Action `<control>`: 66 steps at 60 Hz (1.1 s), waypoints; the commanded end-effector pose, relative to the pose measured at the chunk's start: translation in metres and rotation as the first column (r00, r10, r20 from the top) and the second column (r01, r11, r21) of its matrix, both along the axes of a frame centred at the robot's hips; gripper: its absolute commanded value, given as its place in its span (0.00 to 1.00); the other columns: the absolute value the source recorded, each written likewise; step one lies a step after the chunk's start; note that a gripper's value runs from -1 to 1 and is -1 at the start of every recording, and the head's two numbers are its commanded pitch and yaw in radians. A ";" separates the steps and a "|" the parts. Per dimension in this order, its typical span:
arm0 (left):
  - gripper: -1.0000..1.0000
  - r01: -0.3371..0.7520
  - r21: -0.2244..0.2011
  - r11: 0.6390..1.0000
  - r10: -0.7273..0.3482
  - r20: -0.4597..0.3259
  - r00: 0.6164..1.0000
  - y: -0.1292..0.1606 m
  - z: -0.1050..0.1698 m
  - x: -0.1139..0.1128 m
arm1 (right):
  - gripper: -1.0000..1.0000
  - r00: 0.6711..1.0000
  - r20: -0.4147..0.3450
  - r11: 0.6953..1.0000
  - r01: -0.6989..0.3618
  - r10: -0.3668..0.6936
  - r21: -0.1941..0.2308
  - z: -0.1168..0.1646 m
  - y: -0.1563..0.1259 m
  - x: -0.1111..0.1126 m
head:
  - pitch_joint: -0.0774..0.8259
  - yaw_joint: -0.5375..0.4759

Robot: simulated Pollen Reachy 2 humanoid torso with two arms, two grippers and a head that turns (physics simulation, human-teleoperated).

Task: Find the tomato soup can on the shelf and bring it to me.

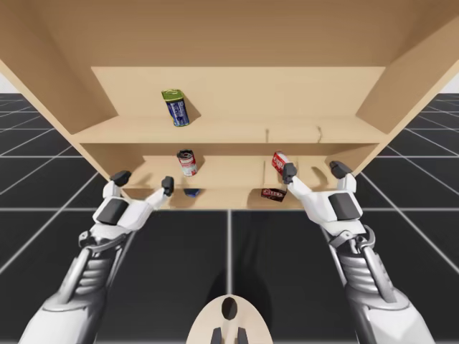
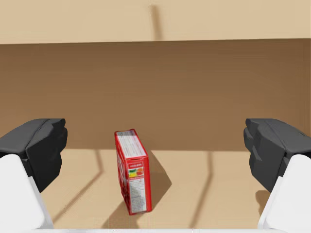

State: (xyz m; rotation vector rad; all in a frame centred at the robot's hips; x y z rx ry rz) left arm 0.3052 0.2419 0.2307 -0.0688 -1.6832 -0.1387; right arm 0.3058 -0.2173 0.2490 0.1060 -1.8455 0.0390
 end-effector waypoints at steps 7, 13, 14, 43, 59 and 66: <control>0.00 0.200 -0.082 0.976 -0.206 -0.070 0.976 -0.045 0.035 -0.017 | 0.00 1.000 -0.009 1.000 -0.004 0.005 0.017 -0.002 0.004 -0.001 | 0.51 0.78; 0.00 0.209 -0.079 0.975 -0.215 -0.081 0.973 -0.057 0.042 -0.006 | 0.00 1.000 -0.008 1.000 -0.004 0.005 0.019 -0.001 0.003 -0.001 | 0.50 0.79; 0.00 0.208 -0.076 0.975 -0.214 -0.081 0.974 -0.058 0.042 -0.004 | 0.00 1.000 -0.007 1.000 -0.005 0.005 0.019 -0.001 0.003 -0.001 | 0.50 0.79; 0.00 0.122 -0.127 0.984 -0.148 -0.218 0.965 -0.083 0.007 0.094 | 0.00 1.000 -0.006 0.999 -0.003 0.004 0.032 0.000 -0.001 -0.002 | 0.51 0.79; 0.00 0.055 -0.159 0.986 -0.097 -0.270 0.958 -0.088 -0.007 0.123 | 0.00 1.000 -0.007 0.999 -0.002 0.002 0.039 0.000 -0.003 -0.001 | 0.52 0.79; 0.02 0.062 -0.173 0.983 -0.110 -0.282 0.953 -0.094 -0.011 0.128 | 0.00 1.000 -0.008 0.999 0.001 0.000 0.042 0.000 -0.004 -0.001 | 0.52 0.79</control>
